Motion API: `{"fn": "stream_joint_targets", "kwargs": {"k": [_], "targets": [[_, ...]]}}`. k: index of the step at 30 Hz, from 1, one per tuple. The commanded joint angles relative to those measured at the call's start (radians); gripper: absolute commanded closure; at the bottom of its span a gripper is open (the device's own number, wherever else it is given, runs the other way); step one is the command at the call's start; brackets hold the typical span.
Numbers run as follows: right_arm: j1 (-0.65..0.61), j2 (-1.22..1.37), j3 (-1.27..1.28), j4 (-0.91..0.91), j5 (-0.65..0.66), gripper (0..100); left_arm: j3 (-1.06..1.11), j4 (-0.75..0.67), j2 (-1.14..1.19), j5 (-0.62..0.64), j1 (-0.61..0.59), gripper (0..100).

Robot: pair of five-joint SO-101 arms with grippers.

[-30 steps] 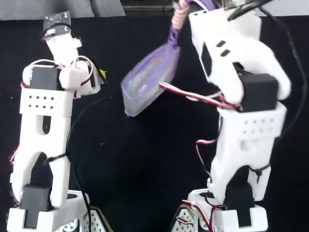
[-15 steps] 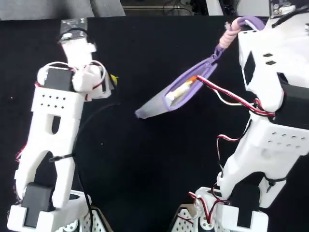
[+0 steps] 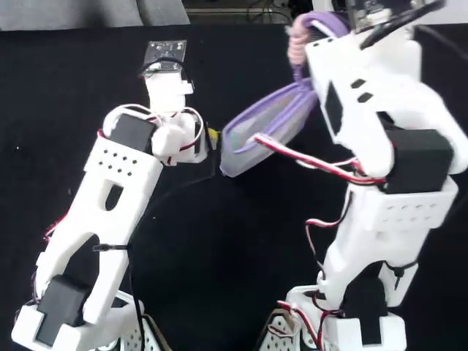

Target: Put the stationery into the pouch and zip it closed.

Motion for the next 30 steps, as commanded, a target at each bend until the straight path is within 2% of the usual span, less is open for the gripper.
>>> {"fn": "stream_joint_targets", "kwargs": {"k": [1,5,12,17,20,26,30], "targets": [[-0.061,0.001,-0.048,-0.043,-0.014,98.7,0.031,-0.089,-0.029,0.049,0.015,77],[-0.101,0.008,-0.047,-0.075,-0.078,98.7,0.068,-0.137,-0.029,0.049,0.054,77],[-0.166,0.140,-0.056,-0.133,-0.080,98.7,0.079,-0.133,-0.029,0.049,0.179,77],[-0.183,0.182,-0.054,-0.130,-0.098,98.7,0.107,-0.133,-0.031,0.041,0.177,77],[-0.181,0.180,-0.056,-0.120,-0.146,98.7,0.101,-0.112,-0.034,0.037,0.082,77],[-0.230,0.180,-0.050,-0.052,-0.150,98.7,0.073,-0.098,-0.160,-0.094,-0.211,77],[-0.292,0.180,-0.051,-0.012,-0.150,98.7,0.079,-0.100,-0.287,-0.100,-0.323,77]]}}
